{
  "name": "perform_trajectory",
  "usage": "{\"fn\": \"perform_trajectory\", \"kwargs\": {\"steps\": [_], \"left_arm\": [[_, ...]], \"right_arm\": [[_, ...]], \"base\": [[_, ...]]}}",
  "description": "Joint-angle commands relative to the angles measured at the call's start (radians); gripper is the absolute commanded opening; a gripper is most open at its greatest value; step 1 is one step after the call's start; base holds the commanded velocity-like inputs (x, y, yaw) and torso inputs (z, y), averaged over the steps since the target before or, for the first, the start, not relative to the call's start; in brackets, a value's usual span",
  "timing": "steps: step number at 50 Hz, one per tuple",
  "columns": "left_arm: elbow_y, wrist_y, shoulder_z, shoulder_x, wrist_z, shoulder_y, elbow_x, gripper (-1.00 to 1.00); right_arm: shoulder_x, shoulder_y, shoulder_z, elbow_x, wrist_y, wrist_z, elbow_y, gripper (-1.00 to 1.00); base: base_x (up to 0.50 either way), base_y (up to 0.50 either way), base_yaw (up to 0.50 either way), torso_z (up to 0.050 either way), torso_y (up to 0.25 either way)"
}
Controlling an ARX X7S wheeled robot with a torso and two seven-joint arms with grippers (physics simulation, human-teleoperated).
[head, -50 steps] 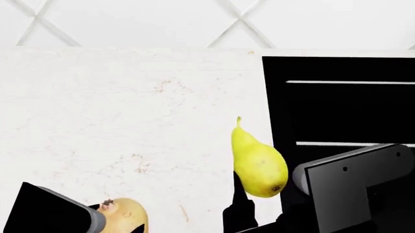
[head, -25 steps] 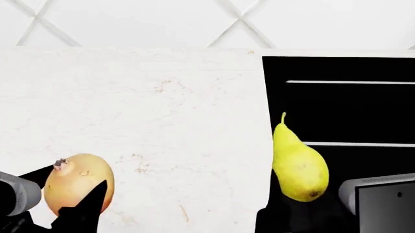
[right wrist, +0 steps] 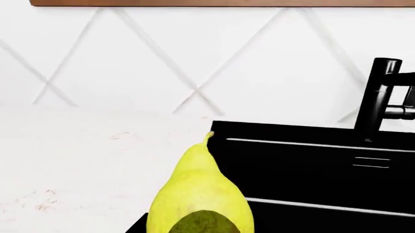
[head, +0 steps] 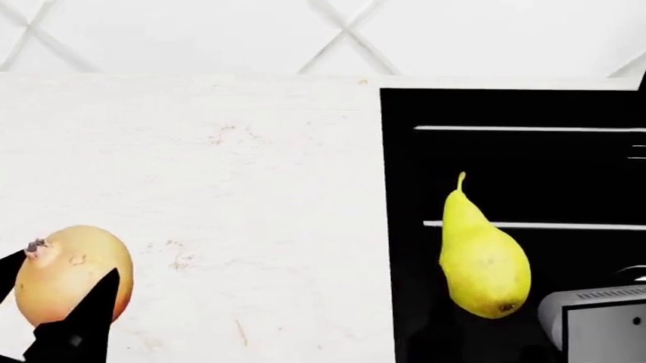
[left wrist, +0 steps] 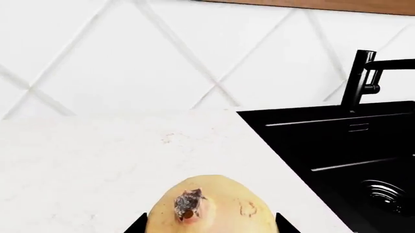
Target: There is a mixed pile of frozen fruits and vegetables on the counter. Locate all the frozen vegetables and place the items in a bowl on the counter. Take all the frozen fruits and defrost them in a running sink.
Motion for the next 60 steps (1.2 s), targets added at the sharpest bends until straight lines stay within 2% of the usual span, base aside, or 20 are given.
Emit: {"fn": "perform_trajectory", "kwargs": {"steps": [1, 9, 11, 42, 46, 51, 60], "left_arm": [[0.011, 0.019, -0.035, 0.006, 0.023, 0.011, -0.008, -1.00], [0.021, 0.024, -0.023, 0.006, 0.013, 0.010, -0.011, -1.00], [0.010, 0.027, -0.019, -0.011, -0.035, -0.020, -0.068, -1.00], [0.028, 0.057, -0.025, -0.028, -0.002, 0.019, -0.036, -1.00], [0.018, 0.059, -0.014, -0.037, -0.037, -0.005, -0.071, -1.00], [0.027, 0.061, -0.015, -0.027, 0.011, 0.025, -0.011, -1.00], [0.017, 0.069, -0.017, -0.038, 0.011, 0.020, -0.010, -1.00]], "right_arm": [[-0.013, 0.006, 0.027, -0.049, 0.012, -0.010, -0.011, -1.00], [-0.009, 0.002, 0.033, -0.045, 0.008, -0.008, -0.012, -1.00], [-0.008, 0.001, 0.033, -0.044, 0.008, -0.008, -0.012, -1.00], [0.016, -0.020, 0.061, -0.028, -0.013, 0.003, -0.026, -1.00], [0.020, -0.021, 0.063, -0.027, -0.013, 0.007, -0.028, -1.00], [0.021, -0.019, 0.060, -0.028, -0.009, 0.010, -0.032, -1.00], [0.011, -0.002, 0.044, -0.036, 0.006, 0.010, -0.032, -1.00]], "base": [[0.03, -0.37, 0.00, 0.000, 0.000], [0.04, -0.47, 0.00, 0.000, 0.000], [0.03, -0.50, 0.00, 0.000, 0.000], [0.00, -0.50, 0.00, 0.000, 0.001], [0.00, -0.50, 0.00, 0.000, 0.000], [0.00, -0.50, 0.00, 0.000, 0.000], [0.00, -0.50, 0.00, 0.000, 0.001]]}}
